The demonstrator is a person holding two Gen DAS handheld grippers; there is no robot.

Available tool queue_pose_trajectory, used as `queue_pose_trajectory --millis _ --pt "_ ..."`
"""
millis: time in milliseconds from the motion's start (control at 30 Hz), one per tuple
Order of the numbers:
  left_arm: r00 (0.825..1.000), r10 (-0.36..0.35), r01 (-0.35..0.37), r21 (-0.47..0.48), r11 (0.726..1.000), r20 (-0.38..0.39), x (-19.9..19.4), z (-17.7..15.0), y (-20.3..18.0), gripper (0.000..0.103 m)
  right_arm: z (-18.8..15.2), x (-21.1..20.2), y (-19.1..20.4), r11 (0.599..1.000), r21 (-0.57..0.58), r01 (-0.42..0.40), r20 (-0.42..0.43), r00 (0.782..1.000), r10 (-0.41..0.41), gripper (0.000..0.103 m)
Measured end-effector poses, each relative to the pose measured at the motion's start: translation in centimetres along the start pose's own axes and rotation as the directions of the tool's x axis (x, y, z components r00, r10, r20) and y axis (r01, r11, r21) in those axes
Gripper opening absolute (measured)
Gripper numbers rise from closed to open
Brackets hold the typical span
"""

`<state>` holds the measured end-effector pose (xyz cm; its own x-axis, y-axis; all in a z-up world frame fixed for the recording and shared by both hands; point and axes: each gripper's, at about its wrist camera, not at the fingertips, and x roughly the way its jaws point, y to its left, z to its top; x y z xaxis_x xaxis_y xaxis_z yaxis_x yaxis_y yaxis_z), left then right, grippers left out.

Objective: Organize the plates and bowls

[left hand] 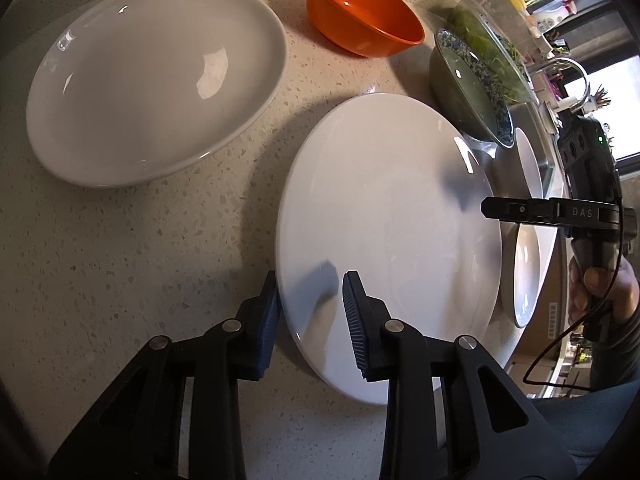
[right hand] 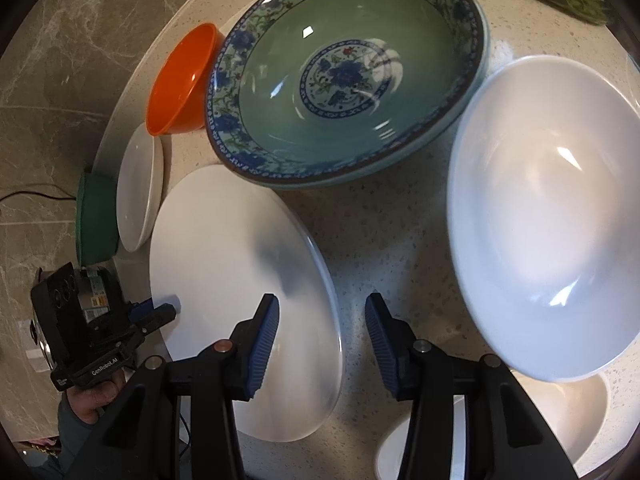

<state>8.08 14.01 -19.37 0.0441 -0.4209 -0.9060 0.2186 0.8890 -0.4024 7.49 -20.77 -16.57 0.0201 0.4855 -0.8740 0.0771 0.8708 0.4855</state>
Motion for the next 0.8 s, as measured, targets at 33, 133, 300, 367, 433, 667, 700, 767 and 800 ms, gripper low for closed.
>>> queue_pose_trajectory --millis 33,133,300,367,433,667,700,767,800 --pt "1.0 0.001 -0.001 0.002 1.0 -0.001 0.0 -0.02 0.03 0.027 0.04 0.12 0.41 1.0 -0.021 0.021 -0.013 1.0 -0.021 0.049" --pt "1.0 0.013 -0.013 0.005 1.0 -0.009 0.1 -0.05 -0.03 0.02 -0.14 0.32 0.65 0.999 -0.03 0.026 -0.018 0.999 -0.027 0.047" --pt "1.0 0.013 -0.013 0.009 1.0 -0.009 0.08 -0.22 -0.07 0.02 -0.18 0.57 1.2 0.998 -0.041 0.05 -0.022 0.998 -0.051 0.037" --pt "1.0 0.012 -0.012 0.006 1.0 -0.005 0.07 -0.24 0.07 0.02 -0.12 0.66 1.2 0.998 -0.032 0.049 -0.022 0.999 -0.05 0.031" --pt "1.0 0.016 -0.016 0.006 1.0 -0.002 0.01 -0.26 0.2 0.02 -0.27 0.75 1.14 0.998 -0.035 0.048 -0.028 0.998 -0.049 0.027" --pt "0.999 0.039 -0.038 0.008 0.999 -0.017 0.11 0.01 -0.08 0.022 -0.57 0.62 0.84 0.997 -0.044 0.058 -0.047 0.997 -0.06 0.027" --pt "0.999 0.047 -0.046 0.016 0.999 -0.016 0.12 -0.01 -0.22 0.022 -0.59 0.62 0.88 0.997 -0.047 0.062 -0.05 0.997 -0.065 0.027" --pt "0.998 0.065 -0.065 0.031 0.997 -0.007 0.09 -0.18 -0.54 0.022 -0.76 0.73 1.17 0.996 -0.063 0.071 -0.057 0.996 -0.074 0.026" --pt "0.998 0.067 -0.067 0.035 0.997 -0.005 0.07 -0.28 -0.59 0.022 -0.86 0.78 1.28 0.995 -0.067 0.074 -0.058 0.995 -0.078 0.025"
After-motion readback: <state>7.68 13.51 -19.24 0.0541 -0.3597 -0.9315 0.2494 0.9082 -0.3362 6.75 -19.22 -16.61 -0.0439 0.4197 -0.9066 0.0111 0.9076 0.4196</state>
